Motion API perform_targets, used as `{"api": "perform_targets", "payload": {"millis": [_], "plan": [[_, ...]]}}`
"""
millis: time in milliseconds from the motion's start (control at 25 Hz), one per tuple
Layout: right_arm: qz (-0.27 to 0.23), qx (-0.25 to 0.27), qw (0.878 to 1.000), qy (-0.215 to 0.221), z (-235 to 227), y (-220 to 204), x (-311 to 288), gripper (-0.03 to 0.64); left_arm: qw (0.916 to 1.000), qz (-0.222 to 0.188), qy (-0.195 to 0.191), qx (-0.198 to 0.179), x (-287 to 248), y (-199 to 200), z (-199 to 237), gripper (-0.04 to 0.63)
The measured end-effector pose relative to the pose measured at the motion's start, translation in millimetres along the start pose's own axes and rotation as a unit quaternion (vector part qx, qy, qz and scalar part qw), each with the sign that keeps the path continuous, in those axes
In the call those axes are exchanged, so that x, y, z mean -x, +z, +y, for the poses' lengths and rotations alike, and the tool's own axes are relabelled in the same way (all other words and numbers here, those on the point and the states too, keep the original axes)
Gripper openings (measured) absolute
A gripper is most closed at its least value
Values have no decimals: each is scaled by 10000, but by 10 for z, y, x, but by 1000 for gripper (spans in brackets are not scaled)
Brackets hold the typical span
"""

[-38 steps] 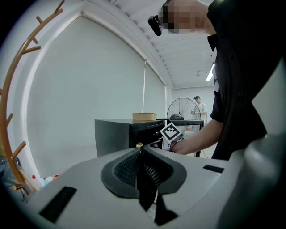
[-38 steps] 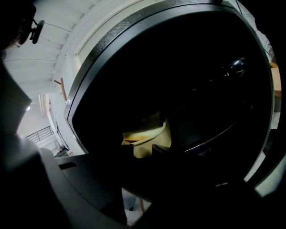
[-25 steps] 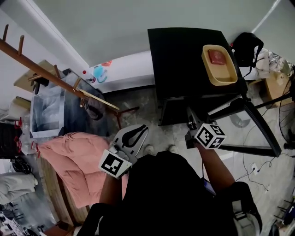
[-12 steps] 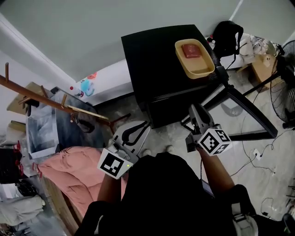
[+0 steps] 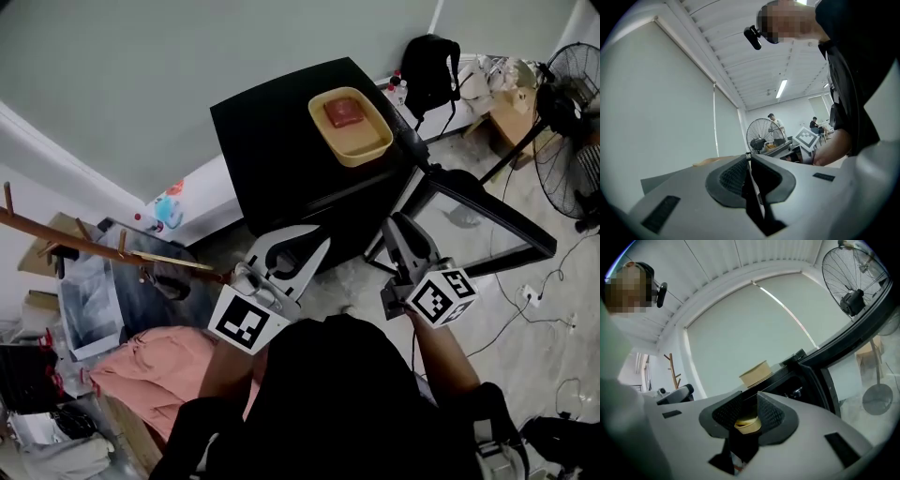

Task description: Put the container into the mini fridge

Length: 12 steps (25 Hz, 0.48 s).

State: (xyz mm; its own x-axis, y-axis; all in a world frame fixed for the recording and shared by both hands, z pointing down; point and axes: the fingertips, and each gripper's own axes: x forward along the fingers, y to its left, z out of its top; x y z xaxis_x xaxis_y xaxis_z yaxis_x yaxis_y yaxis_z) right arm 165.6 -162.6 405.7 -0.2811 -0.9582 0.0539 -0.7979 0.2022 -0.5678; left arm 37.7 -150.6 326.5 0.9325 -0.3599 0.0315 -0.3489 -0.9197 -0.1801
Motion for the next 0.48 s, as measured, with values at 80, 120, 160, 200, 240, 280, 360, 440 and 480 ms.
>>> {"api": "perform_targets", "payload": {"millis": [80,120,160,200,240,280,360,440,480], "plan": [[-54,100,9999,68,8,51,28,115,10000,34,9,-52,-103,37,44,43],[-87,131,9998,118,12,75,34,115,9999,76,30,-78,-156,46,79,43],[-114,148,9997,162,13,97,38,115,9998,131,52,-122,-213,52,117,43],[-132,156,9996,195,12,116,43,115,9996,202,72,-195,-275,54,158,43],[-139,162,9995,217,10,131,50,115,9991,289,89,-302,-340,54,195,43],[-137,177,9995,233,7,143,61,115,9982,383,107,-441,-408,54,230,44],[-129,251,9992,266,-3,165,91,115,9954,548,188,-768,-549,63,299,44],[-143,310,9990,301,-27,197,123,115,9916,661,283,-1071,-692,73,381,44],[-150,307,9989,312,-46,212,136,115,9899,717,287,-1186,-764,69,419,44]]}}
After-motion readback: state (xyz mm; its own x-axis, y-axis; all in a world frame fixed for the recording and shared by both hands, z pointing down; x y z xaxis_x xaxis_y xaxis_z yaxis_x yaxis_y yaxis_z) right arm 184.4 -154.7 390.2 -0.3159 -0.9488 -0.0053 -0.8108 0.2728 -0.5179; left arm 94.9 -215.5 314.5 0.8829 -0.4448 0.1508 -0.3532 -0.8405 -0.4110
